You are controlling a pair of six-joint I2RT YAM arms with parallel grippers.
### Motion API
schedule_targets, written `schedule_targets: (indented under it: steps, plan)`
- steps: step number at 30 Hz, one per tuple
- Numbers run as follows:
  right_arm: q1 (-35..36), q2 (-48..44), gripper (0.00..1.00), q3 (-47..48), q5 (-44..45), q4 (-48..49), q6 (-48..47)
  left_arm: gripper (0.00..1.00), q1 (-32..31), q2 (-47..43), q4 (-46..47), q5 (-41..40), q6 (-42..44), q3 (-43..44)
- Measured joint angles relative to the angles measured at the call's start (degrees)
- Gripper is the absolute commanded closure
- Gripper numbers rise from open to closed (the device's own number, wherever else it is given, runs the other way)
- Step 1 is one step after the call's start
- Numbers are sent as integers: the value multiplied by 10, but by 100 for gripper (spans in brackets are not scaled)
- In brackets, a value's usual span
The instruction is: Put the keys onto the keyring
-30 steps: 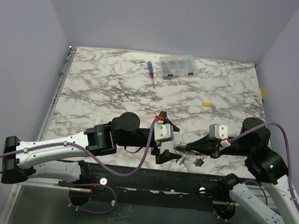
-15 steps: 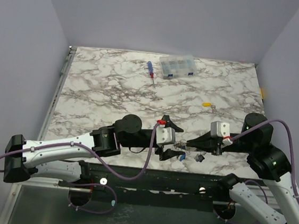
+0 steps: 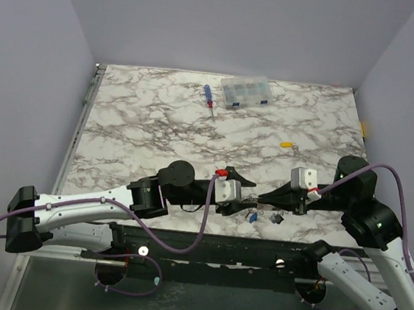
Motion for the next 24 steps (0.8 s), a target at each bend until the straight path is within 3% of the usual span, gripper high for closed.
schedule_targets:
  steps: [12,17,24]
  plan:
    - [0,4,99,0,0,0,0,71,0,8,9,2,13,0]
    - [-1,8,99,0,1,0,0,100,0,8,10,7,18,-3]
    - [0,23,100,1,5,0,0,100,-1,-6,50,5,33,-41]
